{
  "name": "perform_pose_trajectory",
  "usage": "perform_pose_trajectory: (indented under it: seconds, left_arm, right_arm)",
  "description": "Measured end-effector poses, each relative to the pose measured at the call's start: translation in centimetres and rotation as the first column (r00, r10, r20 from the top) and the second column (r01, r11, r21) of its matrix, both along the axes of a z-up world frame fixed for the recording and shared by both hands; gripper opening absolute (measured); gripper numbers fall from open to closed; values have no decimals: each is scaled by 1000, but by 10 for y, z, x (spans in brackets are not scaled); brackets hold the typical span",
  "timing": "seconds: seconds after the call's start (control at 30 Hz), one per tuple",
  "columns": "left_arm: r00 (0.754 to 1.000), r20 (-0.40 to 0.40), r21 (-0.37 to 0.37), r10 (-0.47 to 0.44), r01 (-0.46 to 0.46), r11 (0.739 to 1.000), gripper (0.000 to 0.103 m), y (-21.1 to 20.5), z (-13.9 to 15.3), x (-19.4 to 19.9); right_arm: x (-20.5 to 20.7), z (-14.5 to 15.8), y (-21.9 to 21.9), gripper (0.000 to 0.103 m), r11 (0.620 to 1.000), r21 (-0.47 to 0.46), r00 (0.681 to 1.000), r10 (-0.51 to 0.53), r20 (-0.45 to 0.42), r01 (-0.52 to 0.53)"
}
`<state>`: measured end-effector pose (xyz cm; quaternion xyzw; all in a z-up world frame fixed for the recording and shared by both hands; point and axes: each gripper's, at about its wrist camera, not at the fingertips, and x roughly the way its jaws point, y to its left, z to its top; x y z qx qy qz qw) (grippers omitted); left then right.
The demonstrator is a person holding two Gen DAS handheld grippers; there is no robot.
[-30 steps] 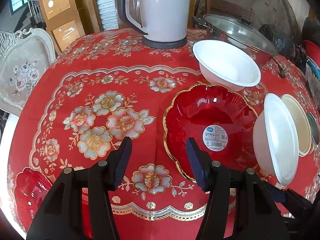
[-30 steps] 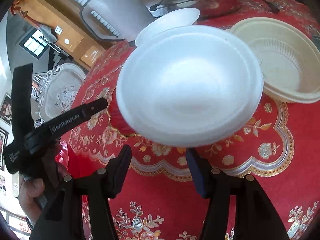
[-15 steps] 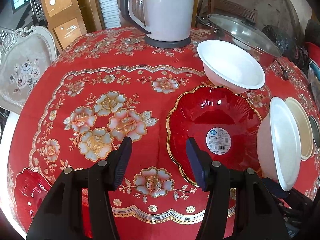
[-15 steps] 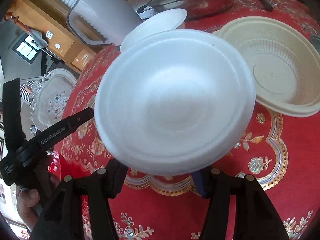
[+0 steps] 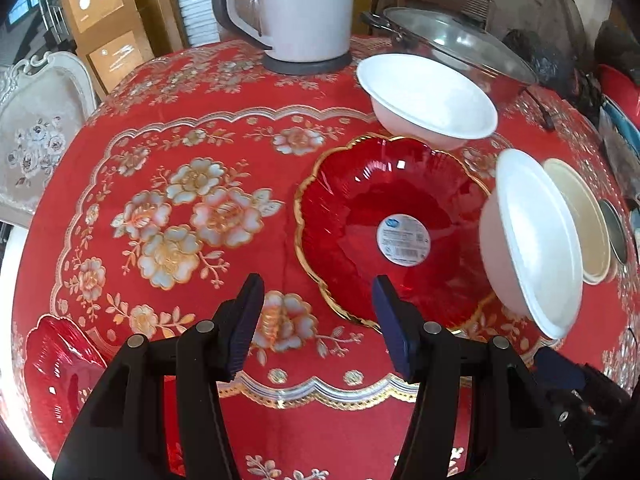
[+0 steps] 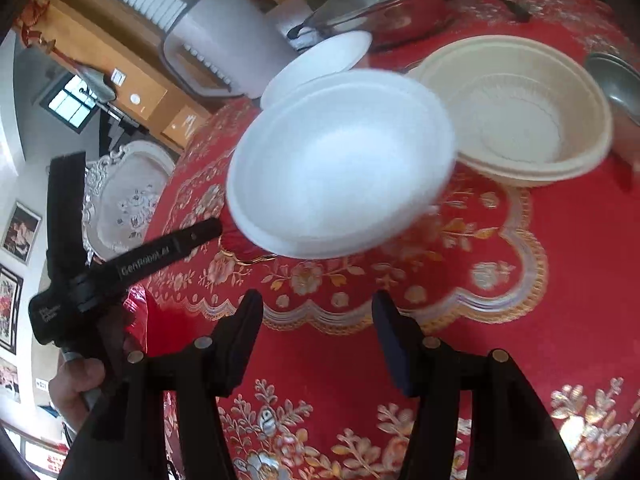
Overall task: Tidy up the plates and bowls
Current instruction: 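Lift the white plate with the right gripper toward the red bowl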
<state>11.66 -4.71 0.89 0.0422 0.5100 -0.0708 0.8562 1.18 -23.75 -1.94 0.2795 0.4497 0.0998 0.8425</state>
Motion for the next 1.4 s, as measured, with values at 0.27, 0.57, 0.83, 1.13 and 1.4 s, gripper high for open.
perform_pose_trajectory:
  seconds: [0.27,0.57,0.83,1.13,1.4]
  left_arm:
    - [999,35,-40,-3,4,999,56,-8,21,-3]
    - [1000,18,-107,-21,23,994,56,-22,40,6]
    - [998,24,-82,-58,60,995,56,-57,49,23]
    - [992,-10,-49,-126,125,991,56,-90,38,29]
    - [988,-56,-13,-144,143,990,56,-102,22,31]
  right_arm:
    - [-10,0,-30,61,993,63,995,-99,5,98]
    - [0,1,-37,61,987,81,990,-139,10,138]
    - [15,-11,-44,61,968,172,983,-180,-40,184]
    - [20,-5,-47,61,967,171,982,-188,-14,187]
    - [23,-6,-45,61,971,161,984,-176,-5,174]
